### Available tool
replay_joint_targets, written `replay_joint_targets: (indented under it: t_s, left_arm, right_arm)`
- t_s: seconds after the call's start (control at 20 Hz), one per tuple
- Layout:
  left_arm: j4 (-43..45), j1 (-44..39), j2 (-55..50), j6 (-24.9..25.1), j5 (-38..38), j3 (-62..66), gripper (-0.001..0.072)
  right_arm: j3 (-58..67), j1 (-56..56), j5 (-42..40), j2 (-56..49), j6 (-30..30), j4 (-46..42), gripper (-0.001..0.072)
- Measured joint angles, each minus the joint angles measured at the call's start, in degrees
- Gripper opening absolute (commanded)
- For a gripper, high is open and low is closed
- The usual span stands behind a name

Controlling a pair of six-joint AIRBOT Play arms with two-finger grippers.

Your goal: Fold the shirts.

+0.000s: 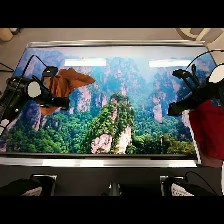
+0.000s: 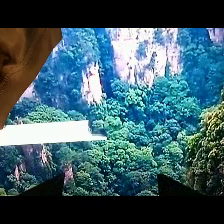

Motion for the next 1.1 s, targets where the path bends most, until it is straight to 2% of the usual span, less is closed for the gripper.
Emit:
replay_joint_targets:
  t_s: [0.7, 0.9, 1.1]
  left_arm:
    - [0.00, 0.00, 0.00, -0.04, 0.04, 0.00, 0.0711]
    - [-0.02, -0.15, -0.11, -1.53, 2.80, 0.00, 0.0710]
    - [-0.02, -0.11, -1.18, -2.14, 10.82, 0.02, 0.0709]
  right_arm:
    - [0.00, 0.00, -0.13, 0.00, 0.00, 0.02, 0.0669]
    - [0.00, 0.00, -6.36, 0.00, 0.00, 0.50, 0.0670]
    - [0.00, 0.00, -14.75, 0.00, 0.00, 0.61, 0.0669]
